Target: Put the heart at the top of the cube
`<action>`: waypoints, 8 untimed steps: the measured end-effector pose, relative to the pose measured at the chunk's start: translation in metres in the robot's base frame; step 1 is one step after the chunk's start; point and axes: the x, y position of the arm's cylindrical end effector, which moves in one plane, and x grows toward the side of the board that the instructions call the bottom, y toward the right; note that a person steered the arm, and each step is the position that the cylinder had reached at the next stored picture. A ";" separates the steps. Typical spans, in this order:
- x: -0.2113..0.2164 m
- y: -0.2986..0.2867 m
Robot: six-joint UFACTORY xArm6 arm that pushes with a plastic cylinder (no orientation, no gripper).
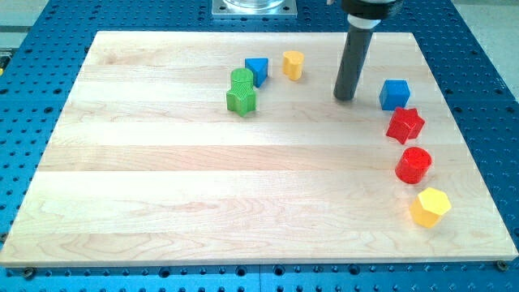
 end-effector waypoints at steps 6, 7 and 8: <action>-0.092 -0.047; -0.111 -0.027; -0.113 0.000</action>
